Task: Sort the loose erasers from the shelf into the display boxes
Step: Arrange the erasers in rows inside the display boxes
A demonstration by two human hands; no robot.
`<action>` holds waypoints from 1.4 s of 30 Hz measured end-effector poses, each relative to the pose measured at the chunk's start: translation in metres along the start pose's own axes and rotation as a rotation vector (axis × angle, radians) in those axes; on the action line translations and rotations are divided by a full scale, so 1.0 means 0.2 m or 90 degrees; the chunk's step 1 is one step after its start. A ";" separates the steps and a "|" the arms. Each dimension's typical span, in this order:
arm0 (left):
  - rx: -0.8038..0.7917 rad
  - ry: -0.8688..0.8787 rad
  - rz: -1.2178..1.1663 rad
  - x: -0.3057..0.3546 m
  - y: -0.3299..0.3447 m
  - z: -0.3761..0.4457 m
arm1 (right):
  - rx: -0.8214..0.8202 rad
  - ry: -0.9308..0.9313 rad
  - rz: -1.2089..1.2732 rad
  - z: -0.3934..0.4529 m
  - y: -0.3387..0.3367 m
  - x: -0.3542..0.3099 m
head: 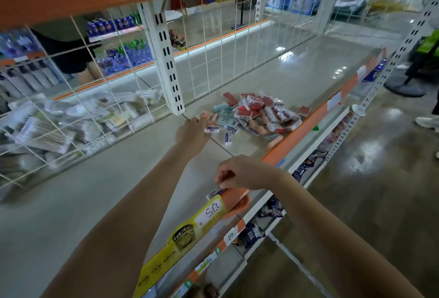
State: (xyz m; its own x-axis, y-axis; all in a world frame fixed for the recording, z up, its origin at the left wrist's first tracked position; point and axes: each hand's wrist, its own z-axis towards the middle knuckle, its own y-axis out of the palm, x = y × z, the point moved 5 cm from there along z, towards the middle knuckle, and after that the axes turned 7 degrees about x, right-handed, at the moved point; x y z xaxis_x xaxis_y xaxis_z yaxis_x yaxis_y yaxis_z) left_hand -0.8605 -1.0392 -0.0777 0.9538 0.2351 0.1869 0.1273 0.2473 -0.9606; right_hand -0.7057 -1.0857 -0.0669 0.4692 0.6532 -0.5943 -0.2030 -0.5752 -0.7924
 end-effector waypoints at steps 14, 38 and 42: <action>0.131 -0.053 -0.220 -0.14 -0.14 -0.26 | 0.088 0.047 0.297 0.04 -0.01 0.00; 0.325 -0.347 -0.042 -1.15 -1.00 -2.12 | 0.001 -0.133 0.502 0.26 0.82 -1.43; 0.288 -0.360 -0.012 -1.33 -1.08 -2.36 | 0.014 -0.207 0.362 0.24 1.00 -1.70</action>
State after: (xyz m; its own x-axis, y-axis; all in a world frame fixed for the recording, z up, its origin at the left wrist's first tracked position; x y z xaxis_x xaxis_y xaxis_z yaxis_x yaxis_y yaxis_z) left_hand -1.0130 -1.5979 -0.0168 0.6498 0.6475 0.3982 -0.0995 0.5918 -0.7999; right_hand -0.9483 -1.3996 -0.0301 -0.0003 0.3672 -0.9301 -0.3618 -0.8672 -0.3422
